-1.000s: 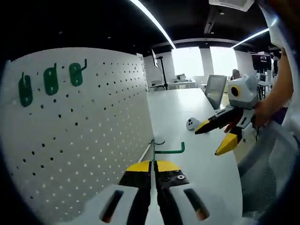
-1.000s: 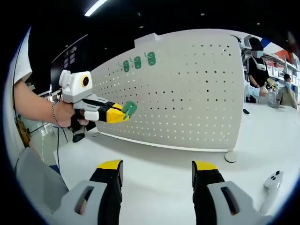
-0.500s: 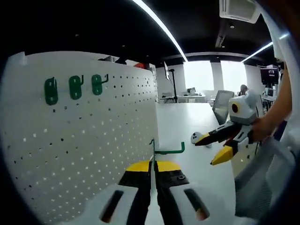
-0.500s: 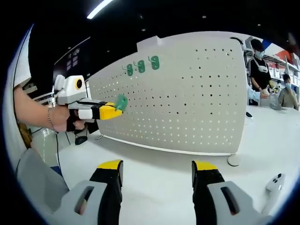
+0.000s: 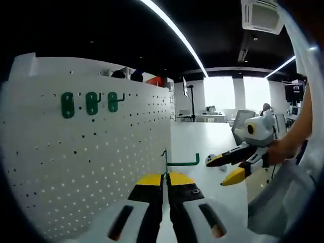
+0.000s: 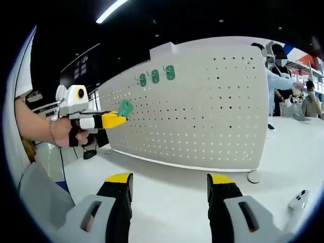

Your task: Insert the hook assembly into the mounting plate slot until the hook locks in place.

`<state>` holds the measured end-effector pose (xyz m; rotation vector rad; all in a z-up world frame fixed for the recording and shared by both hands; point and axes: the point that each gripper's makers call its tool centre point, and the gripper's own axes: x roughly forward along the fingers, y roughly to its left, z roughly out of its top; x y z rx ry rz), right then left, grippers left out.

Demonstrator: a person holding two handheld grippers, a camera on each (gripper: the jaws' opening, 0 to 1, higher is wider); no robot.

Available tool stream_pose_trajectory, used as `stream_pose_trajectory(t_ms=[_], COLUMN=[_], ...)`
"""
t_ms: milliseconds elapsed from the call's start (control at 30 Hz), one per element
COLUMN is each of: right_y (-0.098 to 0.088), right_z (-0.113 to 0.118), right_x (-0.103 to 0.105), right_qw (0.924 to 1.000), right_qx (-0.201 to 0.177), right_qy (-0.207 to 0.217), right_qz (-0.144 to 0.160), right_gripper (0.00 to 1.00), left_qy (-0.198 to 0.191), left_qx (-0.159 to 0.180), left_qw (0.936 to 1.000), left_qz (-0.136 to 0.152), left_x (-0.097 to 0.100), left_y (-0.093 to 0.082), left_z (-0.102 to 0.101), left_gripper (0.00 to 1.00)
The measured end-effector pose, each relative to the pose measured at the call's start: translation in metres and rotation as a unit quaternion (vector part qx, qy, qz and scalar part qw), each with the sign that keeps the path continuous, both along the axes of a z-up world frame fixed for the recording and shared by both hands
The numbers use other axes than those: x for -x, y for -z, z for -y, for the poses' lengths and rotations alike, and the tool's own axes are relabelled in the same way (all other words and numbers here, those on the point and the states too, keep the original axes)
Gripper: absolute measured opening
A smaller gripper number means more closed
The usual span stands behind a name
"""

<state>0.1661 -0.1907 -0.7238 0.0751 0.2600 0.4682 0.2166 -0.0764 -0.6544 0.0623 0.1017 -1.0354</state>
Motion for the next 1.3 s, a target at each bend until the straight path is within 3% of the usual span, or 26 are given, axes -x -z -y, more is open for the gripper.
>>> stream_pose_trajectory(t_ms=[533, 600, 700, 733, 767, 833, 1300], right_y=[-0.004, -0.022, -0.042, -0.043, -0.043, -0.052, -0.067], right_z=[-0.006, -0.017, -0.026, -0.026, -0.024, -0.029, -0.048], right_x=[0.001, 0.004, 0.010, 0.011, 0.010, 0.012, -0.001], right_qw=[0.9999, 0.9972, 0.9865, 0.9844, 0.9868, 0.9793, 0.9814], right_qx=[-0.003, -0.057, -0.150, -0.164, -0.148, -0.189, -0.163], right_qy=[-0.011, -0.033, -0.053, -0.054, -0.050, -0.057, -0.073], right_qz=[0.007, 0.036, 0.038, 0.035, 0.042, 0.047, 0.069], right_gripper=[0.57, 0.56, 0.51, 0.49, 0.47, 0.46, 0.42], left_qy=[-0.017, -0.018, -0.018, -0.018, -0.017, -0.020, -0.025], left_qx=[0.023, 0.025, 0.025, 0.026, 0.027, 0.026, 0.025], left_qw=[0.9996, 0.9995, 0.9995, 0.9995, 0.9995, 0.9994, 0.9994], left_qz=[0.001, -0.002, -0.003, -0.005, -0.007, -0.007, -0.005], left_x=[0.001, 0.001, 0.001, 0.002, 0.002, 0.001, 0.001], left_y=[-0.005, -0.006, -0.005, -0.004, -0.004, -0.004, -0.003], left_z=[-0.009, -0.009, -0.009, -0.009, -0.009, -0.010, -0.011], left_gripper=[0.02, 0.02, 0.02, 0.02, 0.02, 0.02, 0.02])
